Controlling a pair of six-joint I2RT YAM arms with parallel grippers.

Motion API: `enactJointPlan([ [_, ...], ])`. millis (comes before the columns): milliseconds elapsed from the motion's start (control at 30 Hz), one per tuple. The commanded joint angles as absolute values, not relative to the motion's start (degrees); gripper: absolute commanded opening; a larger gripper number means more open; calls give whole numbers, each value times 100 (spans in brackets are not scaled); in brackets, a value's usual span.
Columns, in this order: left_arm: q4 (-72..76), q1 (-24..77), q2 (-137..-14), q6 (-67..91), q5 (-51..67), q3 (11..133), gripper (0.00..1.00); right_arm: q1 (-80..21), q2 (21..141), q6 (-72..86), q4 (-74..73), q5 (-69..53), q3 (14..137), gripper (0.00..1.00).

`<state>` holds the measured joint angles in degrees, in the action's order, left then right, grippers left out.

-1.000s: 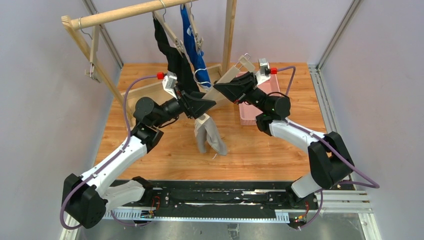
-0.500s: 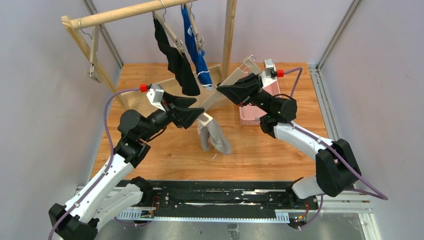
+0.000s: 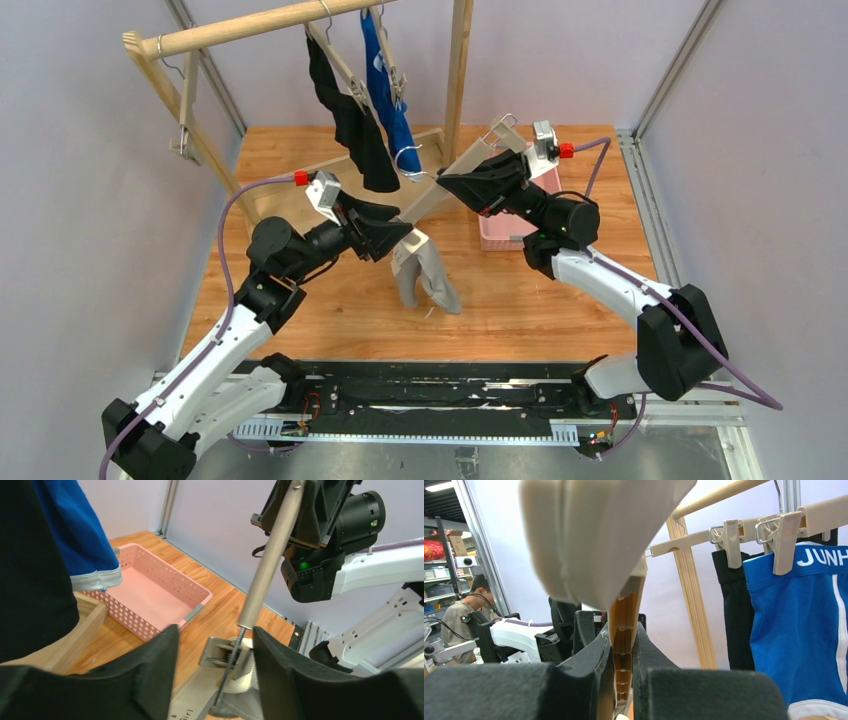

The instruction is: Remove the underwear clipped to the hanger

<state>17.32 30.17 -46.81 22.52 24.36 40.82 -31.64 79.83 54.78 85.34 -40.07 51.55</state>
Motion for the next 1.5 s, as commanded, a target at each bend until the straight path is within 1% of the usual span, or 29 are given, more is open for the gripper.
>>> enactJointPlan([
  [0, 1988, 3060, -4750, 2297, 2727, 4008, 52, -3223, 7829, 5482, 8860, -4014, 5142, 1],
  [100, 1995, 3059, -4819, 2268, 2974, 4060, 28, -3223, 7852, 5484, 8859, -3984, 5144, 1],
  [167, 1991, 3059, -4870, 2268, 3091, 4077, 7, -3224, 7880, 5496, 8865, -3989, 5173, 1],
  [200, 1976, 3059, -4888, 2274, 3108, 4086, 1, -3223, 7895, 5506, 8863, -3990, 5186, 0],
  [233, 1972, 3059, -4899, 2276, 3127, 4087, 0, -3225, 7907, 5521, 8862, -3995, 5202, 1],
  [300, 1986, 3059, -4896, 2272, 3178, 4086, 0, -3221, 7925, 5543, 8859, -4007, 5219, 0],
  [333, 1986, 3059, -4883, 2268, 3181, 4094, 3, -3223, 7927, 5539, 8859, -4010, 5216, 1],
  [367, 1986, 3059, -4867, 2272, 3175, 4108, 12, -3225, 7928, 5545, 8859, -4022, 5220, 1],
  [433, 1998, 3059, -4816, 2244, 3149, 4121, 34, -3223, 7928, 5558, 8862, -4034, 5223, 1],
  [533, 2078, 3059, -4720, 2207, 3116, 4163, 50, -3221, 7941, 5578, 8864, -4051, 5229, 0],
  [600, 2177, 3059, -4658, 2206, 3072, 4184, 56, -3220, 7953, 5601, 8860, -4076, 5245, 1],
  [733, 2233, 3059, -4687, 2180, 3076, 4323, 56, -3220, 7976, 5663, 8859, -4080, 5256, 1],
  [933, 2328, 3059, -4945, 2298, 3258, 4527, 53, -3238, 7972, 5703, 8861, -4068, 5256, 1],
  [1000, 2421, 3059, -5034, 2355, 3311, 4558, 51, -3256, 7972, 5697, 8859, -4074, 5253, 1],
  [1067, 2461, 3059, -5108, 2390, 3370, 4622, 45, -3282, 7972, 5683, 8859, -4086, 5256, 1],
  [1100, 2461, 3059, -5153, 2405, 3412, 4649, 43, -3291, 7972, 5670, 8862, -4082, 5256, 1],
  [1333, 2524, 3059, -5290, 2479, 3577, 4738, 42, -3306, 8053, 5675, 8861, -4104, 5330, 1],
  [1400, 2543, 3059, -5290, 2482, 3570, 4729, 39, -3334, 8072, 5678, 8861, -4107, 5326, 1],
  [1467, 2557, 3059, -5318, 2507, 3587, 4756, 34, -3353, 8091, 5663, 8864, -4105, 5333, 1],
])
